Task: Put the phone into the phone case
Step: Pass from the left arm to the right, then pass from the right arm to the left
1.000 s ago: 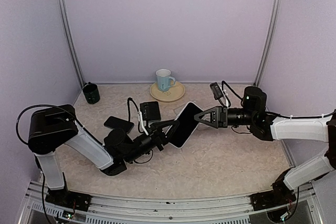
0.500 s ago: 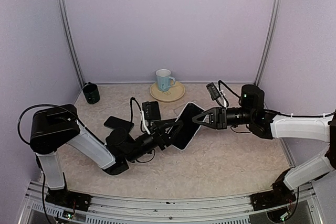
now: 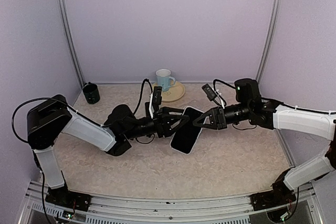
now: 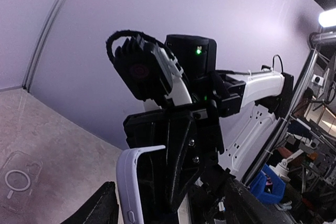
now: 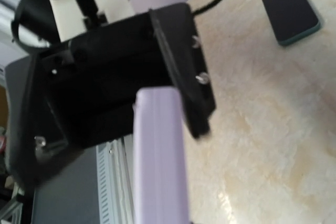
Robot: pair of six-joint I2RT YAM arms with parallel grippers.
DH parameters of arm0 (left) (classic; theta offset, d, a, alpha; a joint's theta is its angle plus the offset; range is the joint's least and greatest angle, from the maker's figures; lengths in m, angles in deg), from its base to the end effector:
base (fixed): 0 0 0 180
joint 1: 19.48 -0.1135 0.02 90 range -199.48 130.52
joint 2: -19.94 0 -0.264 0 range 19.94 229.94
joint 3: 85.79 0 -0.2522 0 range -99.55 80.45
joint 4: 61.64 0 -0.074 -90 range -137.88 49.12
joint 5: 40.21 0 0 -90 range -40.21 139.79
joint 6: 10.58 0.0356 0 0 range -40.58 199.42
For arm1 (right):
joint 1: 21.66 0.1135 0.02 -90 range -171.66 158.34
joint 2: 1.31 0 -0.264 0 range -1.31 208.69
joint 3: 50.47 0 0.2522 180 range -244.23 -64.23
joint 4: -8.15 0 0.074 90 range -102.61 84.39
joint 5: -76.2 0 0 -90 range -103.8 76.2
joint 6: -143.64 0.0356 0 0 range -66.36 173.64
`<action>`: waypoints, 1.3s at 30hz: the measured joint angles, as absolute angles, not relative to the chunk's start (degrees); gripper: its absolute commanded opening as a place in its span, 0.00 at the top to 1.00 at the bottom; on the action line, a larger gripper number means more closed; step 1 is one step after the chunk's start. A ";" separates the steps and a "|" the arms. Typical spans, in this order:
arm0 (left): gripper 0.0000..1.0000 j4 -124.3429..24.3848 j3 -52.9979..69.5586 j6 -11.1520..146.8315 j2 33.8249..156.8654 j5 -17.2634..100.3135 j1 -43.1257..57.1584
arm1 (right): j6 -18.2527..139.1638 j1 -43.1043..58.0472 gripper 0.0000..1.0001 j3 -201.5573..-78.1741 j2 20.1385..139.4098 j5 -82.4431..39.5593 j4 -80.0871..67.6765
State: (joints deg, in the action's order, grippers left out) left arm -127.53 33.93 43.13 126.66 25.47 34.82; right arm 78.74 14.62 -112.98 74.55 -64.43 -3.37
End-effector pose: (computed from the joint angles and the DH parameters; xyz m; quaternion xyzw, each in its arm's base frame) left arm 0.2041 -0.3091 0.2190 0.2582 0.5307 -0.6528 0.4750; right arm 0.2163 0.1929 0.2706 -0.3033 0.7358 0.5582 0.2345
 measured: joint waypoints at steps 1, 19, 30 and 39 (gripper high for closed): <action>0.32 -125.37 33.03 43.76 126.52 23.48 34.58 | 78.22 14.62 1.00 -113.18 74.55 -64.61 -4.13; 0.74 -100.71 26.47 53.25 125.28 4.60 33.03 | 71.18 14.62 1.00 -114.43 74.57 -67.06 -12.62; 1.00 -95.27 25.36 53.18 124.82 1.91 31.96 | 67.75 14.97 0.99 -114.84 74.90 -67.06 -13.31; 1.00 -94.86 27.54 55.13 122.39 4.51 31.56 | 69.80 14.92 0.43 -116.13 74.35 -62.25 -13.66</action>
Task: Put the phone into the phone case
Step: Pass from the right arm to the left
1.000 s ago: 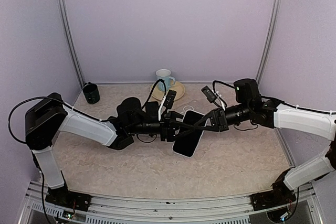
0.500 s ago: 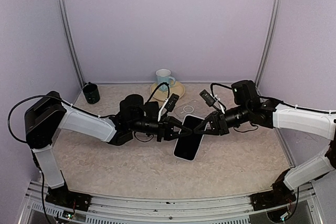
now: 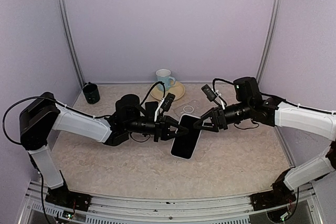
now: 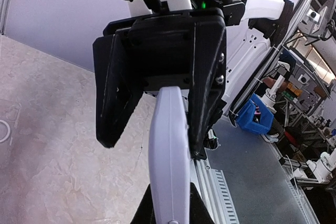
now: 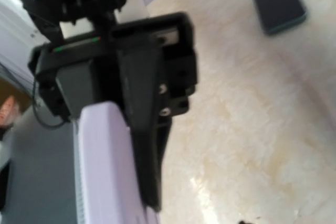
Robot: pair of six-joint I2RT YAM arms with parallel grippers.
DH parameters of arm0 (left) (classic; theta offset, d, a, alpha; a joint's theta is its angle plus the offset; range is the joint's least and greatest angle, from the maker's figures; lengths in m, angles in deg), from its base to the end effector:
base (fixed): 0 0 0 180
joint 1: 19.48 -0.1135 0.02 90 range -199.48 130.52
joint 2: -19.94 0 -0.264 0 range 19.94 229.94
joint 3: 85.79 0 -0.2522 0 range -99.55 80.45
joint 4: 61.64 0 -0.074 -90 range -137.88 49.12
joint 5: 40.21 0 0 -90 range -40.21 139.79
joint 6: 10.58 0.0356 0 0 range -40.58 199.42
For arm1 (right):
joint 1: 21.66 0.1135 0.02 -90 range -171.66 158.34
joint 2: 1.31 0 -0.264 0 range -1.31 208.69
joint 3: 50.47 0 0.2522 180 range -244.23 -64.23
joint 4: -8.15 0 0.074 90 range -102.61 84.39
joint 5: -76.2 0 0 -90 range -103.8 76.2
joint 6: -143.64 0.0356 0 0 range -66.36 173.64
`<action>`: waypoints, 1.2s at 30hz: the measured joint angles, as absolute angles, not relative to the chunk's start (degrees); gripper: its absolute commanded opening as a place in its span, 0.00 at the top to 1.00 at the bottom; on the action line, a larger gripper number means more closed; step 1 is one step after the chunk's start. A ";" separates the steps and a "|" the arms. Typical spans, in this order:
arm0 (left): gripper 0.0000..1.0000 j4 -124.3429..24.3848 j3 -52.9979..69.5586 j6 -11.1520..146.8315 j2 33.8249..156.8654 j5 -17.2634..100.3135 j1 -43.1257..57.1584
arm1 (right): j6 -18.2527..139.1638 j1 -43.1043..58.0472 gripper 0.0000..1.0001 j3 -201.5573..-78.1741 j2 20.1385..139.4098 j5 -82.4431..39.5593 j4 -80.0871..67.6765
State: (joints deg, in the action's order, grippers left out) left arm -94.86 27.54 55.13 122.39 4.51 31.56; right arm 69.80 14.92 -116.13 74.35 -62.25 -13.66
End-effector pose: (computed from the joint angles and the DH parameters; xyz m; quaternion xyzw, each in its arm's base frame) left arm 0.2196 -0.3118 0.2194 0.4131 0.5874 -0.6100 0.3349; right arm 0.2137 0.1918 0.2740 -0.3376 0.7489 0.5182 0.2380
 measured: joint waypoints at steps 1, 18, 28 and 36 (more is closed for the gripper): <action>1.00 -95.40 28.24 54.84 121.91 4.86 31.41 | 70.09 14.88 0.43 -116.15 73.98 -61.59 -13.66; 1.00 -106.07 36.31 52.17 113.85 20.33 30.23 | 76.54 14.97 0.67 -107.78 66.31 -58.92 -3.61; 1.00 -107.14 36.64 51.52 113.87 23.77 31.78 | 80.23 16.91 0.66 -107.54 70.48 -57.37 3.91; 1.00 -112.67 37.80 47.67 113.87 22.48 31.59 | 81.89 16.93 0.63 -105.75 71.05 -58.68 10.03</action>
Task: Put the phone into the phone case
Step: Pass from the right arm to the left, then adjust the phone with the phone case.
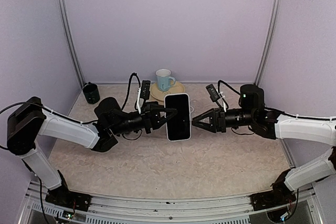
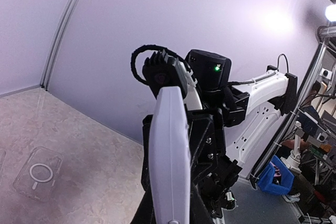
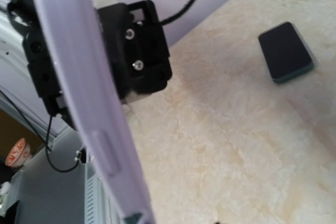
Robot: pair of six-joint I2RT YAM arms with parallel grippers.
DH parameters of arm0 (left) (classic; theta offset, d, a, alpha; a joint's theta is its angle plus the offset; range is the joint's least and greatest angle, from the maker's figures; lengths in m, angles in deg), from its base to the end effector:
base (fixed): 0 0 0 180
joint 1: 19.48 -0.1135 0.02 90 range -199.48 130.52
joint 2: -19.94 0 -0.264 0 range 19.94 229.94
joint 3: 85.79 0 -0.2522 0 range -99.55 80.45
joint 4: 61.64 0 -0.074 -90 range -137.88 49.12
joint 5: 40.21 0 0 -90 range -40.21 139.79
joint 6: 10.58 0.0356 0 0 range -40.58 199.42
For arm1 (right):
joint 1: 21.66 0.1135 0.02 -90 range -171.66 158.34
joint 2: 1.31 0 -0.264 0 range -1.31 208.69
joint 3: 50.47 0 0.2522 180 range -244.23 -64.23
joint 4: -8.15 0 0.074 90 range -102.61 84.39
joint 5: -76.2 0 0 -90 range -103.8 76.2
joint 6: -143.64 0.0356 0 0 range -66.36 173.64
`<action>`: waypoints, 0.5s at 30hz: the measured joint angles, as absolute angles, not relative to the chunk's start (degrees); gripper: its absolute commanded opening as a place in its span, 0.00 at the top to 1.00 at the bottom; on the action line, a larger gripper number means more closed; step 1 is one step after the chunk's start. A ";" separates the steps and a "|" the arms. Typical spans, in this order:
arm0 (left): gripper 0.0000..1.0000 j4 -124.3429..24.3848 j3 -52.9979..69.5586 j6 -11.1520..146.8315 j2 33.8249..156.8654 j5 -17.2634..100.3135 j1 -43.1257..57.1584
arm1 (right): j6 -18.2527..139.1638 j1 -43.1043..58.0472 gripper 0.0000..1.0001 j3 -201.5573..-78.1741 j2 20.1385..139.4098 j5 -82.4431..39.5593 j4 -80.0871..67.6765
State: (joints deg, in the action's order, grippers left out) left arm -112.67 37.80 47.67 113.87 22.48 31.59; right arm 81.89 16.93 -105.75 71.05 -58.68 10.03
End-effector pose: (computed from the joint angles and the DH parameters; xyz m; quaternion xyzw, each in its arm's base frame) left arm 0.2015 -0.2754 0.2480 0.2837 0.5619 -0.6144 0.4757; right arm 0.2007 0.1923 0.2650 -0.2971 0.7104 0.5623 0.3015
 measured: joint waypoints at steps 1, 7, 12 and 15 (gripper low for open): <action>1.00 -113.30 37.84 47.21 113.87 22.17 31.54 | 82.15 16.93 0.63 -105.66 71.36 -59.25 10.99; 1.00 -116.17 37.99 44.85 113.98 20.51 31.30 | 84.19 16.91 0.64 -105.55 73.46 -62.68 15.21; 1.00 -117.30 38.01 44.09 114.02 19.83 31.28 | 86.35 16.91 0.65 -104.94 73.63 -65.79 18.77; 1.00 -117.30 38.01 44.02 114.02 19.83 31.28 | 87.49 16.95 0.66 -104.72 73.63 -67.71 20.61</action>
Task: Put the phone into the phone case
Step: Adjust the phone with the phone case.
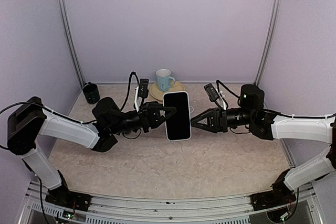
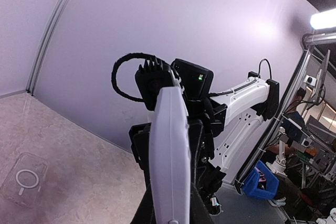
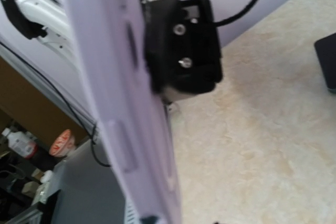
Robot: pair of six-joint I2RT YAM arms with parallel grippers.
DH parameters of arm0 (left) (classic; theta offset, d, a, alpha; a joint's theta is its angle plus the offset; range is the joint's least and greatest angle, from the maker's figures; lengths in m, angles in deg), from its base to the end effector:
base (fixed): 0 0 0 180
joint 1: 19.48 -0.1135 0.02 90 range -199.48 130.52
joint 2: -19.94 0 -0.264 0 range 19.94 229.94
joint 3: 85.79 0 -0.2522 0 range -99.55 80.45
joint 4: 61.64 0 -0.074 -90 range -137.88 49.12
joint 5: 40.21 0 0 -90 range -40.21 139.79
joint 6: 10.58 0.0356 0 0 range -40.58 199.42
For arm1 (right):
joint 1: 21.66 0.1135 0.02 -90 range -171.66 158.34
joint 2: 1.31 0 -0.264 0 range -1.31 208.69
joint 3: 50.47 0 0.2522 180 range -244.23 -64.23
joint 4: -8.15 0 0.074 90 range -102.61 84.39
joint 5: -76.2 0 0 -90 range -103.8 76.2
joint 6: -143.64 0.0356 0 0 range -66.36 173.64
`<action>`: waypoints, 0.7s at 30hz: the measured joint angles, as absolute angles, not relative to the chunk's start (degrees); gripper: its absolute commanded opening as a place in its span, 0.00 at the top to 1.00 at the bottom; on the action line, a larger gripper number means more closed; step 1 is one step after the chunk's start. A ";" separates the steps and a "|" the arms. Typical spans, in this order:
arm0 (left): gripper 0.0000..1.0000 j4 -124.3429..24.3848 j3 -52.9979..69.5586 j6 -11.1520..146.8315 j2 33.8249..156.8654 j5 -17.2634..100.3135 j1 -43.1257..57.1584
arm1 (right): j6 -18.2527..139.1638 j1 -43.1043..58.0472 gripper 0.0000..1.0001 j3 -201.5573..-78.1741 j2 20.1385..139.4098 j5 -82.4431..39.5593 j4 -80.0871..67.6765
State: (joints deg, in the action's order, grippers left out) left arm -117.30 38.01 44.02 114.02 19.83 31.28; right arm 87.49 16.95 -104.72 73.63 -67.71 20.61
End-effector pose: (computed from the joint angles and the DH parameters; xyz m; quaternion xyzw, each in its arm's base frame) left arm 0.1998 -0.2728 0.2540 0.2830 0.5363 -0.6443 0.4660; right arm 0.2019 0.1980 0.2657 -0.3244 0.6610 0.6213 0.2681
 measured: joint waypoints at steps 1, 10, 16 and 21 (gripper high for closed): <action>1.00 -117.30 38.01 44.00 114.02 19.83 31.28 | 87.90 16.95 0.67 -104.70 73.65 -68.19 21.18; 1.00 -117.30 38.01 43.87 114.09 19.83 31.28 | 90.68 16.98 0.71 -104.66 75.42 -70.42 24.69; 1.00 -117.28 38.01 43.85 114.09 19.85 31.28 | 90.76 16.98 0.77 -104.68 76.69 -70.14 24.37; 1.00 -117.11 38.01 43.98 114.09 20.07 31.28 | 90.37 17.30 0.97 -104.68 76.69 -70.07 24.34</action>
